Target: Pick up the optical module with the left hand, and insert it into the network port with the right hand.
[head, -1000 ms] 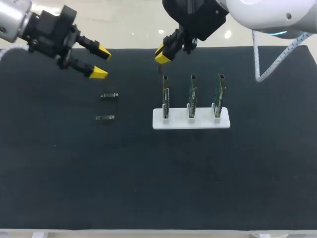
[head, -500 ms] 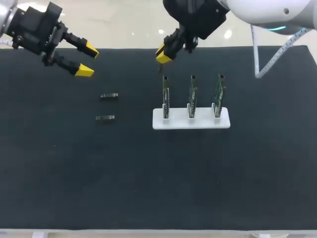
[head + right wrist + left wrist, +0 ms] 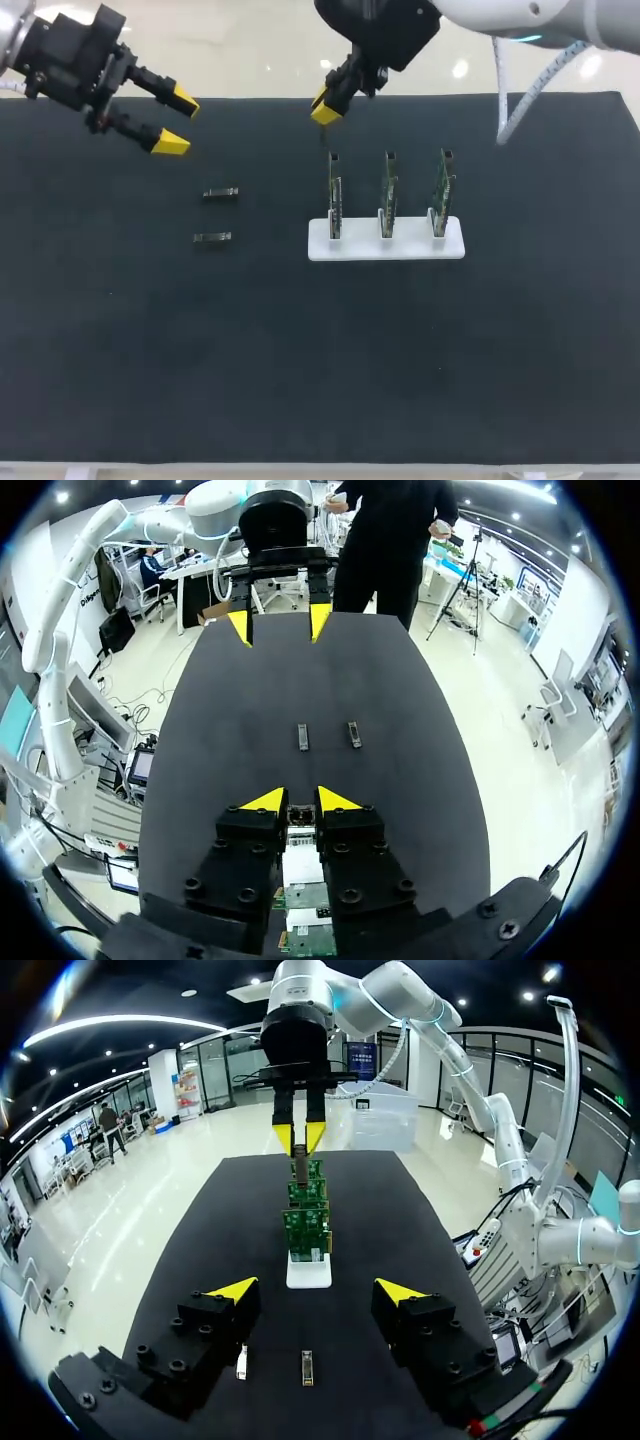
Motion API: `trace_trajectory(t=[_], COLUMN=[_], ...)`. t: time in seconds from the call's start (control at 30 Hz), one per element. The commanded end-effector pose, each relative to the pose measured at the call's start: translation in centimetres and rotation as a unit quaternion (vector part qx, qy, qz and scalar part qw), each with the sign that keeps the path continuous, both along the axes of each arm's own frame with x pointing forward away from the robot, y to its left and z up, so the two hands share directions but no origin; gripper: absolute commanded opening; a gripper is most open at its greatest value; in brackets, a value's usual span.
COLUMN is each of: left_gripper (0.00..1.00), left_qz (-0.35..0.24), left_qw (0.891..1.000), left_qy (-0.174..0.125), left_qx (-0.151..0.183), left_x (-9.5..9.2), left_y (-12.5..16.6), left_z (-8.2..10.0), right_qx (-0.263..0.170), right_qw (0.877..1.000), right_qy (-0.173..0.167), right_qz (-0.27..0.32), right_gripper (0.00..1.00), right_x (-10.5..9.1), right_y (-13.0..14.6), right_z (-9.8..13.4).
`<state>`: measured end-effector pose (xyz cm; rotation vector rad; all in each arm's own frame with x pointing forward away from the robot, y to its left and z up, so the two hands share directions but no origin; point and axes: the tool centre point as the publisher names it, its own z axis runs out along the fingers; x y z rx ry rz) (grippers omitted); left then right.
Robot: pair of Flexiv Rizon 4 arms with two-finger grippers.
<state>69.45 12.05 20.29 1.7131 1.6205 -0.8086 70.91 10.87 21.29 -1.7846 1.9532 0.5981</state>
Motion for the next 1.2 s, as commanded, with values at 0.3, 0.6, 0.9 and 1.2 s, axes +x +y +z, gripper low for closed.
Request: trace_trajectory(t=[0.3,0.6,0.9,1.2], left_gripper=[1.0,1.0,1.0,1.0], left_qz=[0.0,0.0,0.0,0.0], left_qw=[1.0,1.0,1.0,1.0], left_qy=[0.0,0.0,0.0,0.0], left_qx=[0.001,0.001,0.001,0.001], left_x=[0.0,0.0,0.0,0.0], left_y=[0.0,0.0,0.0,0.0], left_z=[0.0,0.0,0.0,0.0], right_qx=[-0.018,-0.014,-0.016,-0.015], right_qw=[1.0,1.0,1.0,1.0], right_qy=[0.005,0.015,0.015,0.013], right_qz=[0.01,0.004,-0.003,-0.005], right_gripper=[0.0,0.0,0.0,0.0], right_x=[1.3,1.3,1.1,1.1], right_y=[-0.4,-0.8,-1.1,-1.4], right_z=[-1.5,-2.3,-3.0,-3.3])
